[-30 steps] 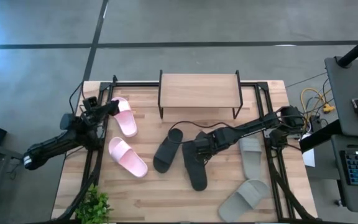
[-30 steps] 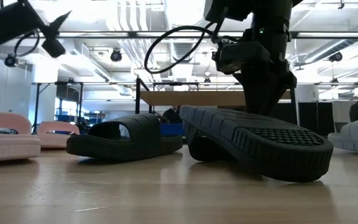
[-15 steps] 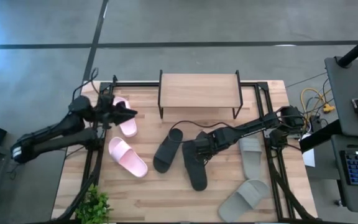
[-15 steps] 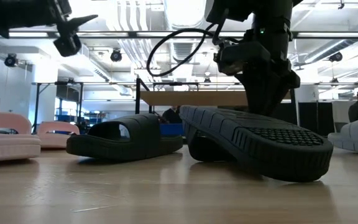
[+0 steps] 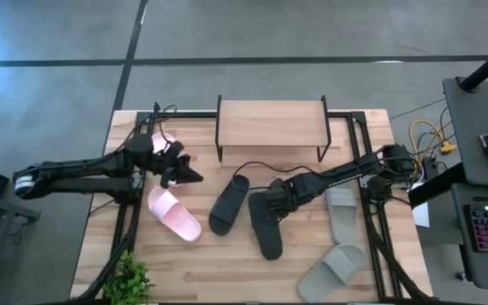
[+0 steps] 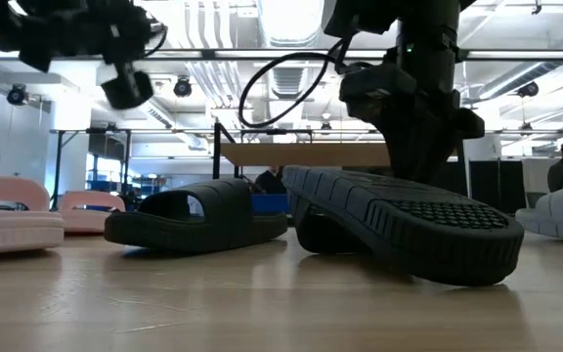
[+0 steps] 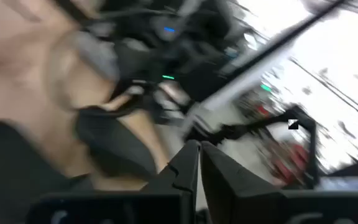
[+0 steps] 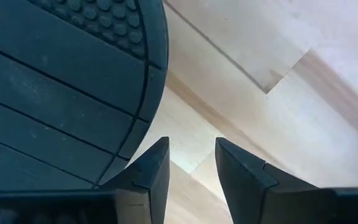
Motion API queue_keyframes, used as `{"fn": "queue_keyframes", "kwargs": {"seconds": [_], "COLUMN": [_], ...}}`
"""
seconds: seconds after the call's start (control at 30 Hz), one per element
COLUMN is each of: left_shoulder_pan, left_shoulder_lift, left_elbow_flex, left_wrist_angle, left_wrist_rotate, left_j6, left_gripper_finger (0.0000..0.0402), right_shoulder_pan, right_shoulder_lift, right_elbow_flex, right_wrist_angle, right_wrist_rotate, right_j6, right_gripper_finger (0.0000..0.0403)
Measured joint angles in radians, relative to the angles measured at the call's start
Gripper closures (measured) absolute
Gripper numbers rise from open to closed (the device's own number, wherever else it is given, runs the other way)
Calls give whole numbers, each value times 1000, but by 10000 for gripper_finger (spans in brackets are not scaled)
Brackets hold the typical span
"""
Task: Pick and place slides into the shelf
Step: Put the right black slide on the shelf
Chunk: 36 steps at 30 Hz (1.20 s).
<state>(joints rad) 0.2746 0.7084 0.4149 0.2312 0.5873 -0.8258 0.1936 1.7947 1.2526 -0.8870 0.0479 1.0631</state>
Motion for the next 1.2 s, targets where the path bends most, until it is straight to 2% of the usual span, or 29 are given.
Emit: {"fn": "queue_keyframes", "kwargs": {"seconds": [0.1,0.17,0.43,0.6,0.83,0.97,1.2], "left_shoulder_pan": [-55,-99,-375,-480,-533,-556,-580], "left_shoulder_lift": [46,79,275,447,688,804,947], "left_elbow_flex": [0,0,38,132,325,410,474], "left_wrist_angle": [66,65,59,57,-77,-118,-105], "left_wrist_rotate": [8,-26,-457,-623,-732,-751,-750], "left_j6": [-1,2,-3,14,147,223,180], "left_gripper_finger": [401,401,401,401,402,402,402], "right_shoulder_pan": [3,10,29,29,29,29,29], "right_shoulder_lift": [0,0,-4,-6,-9,-24,-67], "right_elbow_flex": [0,0,-11,-12,-28,-60,-193], "right_wrist_angle": [-14,-38,-75,-70,-23,62,198], "right_wrist_rotate": [-22,-22,0,54,84,84,72], "right_j6": [23,48,52,7,-78,-96,-68], "right_gripper_finger": [288,292,311,322,338,351,375]}}
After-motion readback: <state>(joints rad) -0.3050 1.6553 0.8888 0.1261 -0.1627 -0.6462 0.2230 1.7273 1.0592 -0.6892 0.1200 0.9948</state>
